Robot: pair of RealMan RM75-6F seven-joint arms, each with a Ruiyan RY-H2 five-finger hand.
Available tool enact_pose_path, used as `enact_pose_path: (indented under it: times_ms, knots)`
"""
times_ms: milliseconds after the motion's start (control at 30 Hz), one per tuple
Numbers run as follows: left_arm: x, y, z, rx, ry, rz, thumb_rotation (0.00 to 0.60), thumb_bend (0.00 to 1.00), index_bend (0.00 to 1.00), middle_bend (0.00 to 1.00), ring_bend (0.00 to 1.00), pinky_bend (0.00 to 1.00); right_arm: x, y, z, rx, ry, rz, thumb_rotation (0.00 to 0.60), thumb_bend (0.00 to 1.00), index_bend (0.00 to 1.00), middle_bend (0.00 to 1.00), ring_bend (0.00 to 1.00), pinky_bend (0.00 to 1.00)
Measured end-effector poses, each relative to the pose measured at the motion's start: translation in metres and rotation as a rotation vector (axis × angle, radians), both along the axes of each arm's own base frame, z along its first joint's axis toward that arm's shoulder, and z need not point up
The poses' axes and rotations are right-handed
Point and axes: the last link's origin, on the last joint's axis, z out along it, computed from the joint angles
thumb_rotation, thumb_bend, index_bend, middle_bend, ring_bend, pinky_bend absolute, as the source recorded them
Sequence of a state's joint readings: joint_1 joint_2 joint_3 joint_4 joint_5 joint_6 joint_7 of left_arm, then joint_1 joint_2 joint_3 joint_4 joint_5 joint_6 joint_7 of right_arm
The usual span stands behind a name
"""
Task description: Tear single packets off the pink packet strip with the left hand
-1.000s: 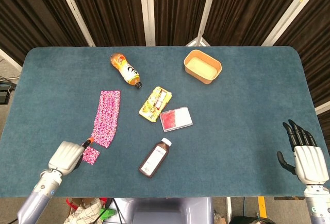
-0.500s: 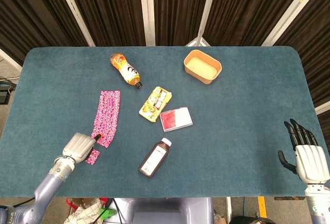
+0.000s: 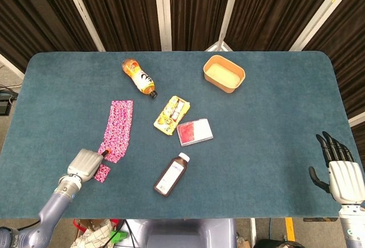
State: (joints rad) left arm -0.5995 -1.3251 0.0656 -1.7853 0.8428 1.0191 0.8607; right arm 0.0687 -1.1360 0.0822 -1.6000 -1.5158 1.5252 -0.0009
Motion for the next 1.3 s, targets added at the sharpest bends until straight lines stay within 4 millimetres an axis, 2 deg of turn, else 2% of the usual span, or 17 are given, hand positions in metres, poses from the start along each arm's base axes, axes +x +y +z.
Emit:
enact_pose_path:
  times_ms: [400,733,1033,1167,1267,1300]
  knots:
    - [-0.022,-0.002,0.013,0.033,0.045,0.032,0.600,0.91,0.18,0.89,0.73,0.65,0.001,0.000,-0.001,0.004,-0.004,0.001,0.600,0.41,0.03,0.06,0.11,0.15]
    - [-0.043,0.001,0.034,0.085,0.099,0.065,0.600,0.91,0.19,0.89,0.73,0.65,0.001,0.001,-0.001,0.008,-0.012,0.001,0.600,0.41,0.03,0.06,0.11,0.15]
    - [-0.053,0.002,0.046,0.111,0.106,0.088,0.600,0.90,0.19,0.89,0.73,0.65,0.001,0.001,-0.002,0.014,-0.009,0.001,0.600,0.41,0.03,0.06,0.11,0.15]
    - [-0.053,0.004,0.051,0.127,0.097,0.088,0.600,0.77,0.19,0.83,0.66,0.64,0.001,0.001,-0.003,0.015,-0.007,-0.002,0.600,0.41,0.03,0.06,0.11,0.15]
    - [-0.050,0.003,0.053,0.136,0.069,0.087,0.600,0.60,0.19,0.72,0.55,0.58,0.001,0.001,-0.002,0.014,-0.009,0.000,0.600,0.41,0.03,0.06,0.11,0.15]
    - [-0.048,0.002,0.055,0.139,0.055,0.087,0.600,0.52,0.19,0.66,0.49,0.53,0.001,0.001,-0.002,0.013,-0.009,0.000,0.600,0.41,0.03,0.06,0.11,0.15]
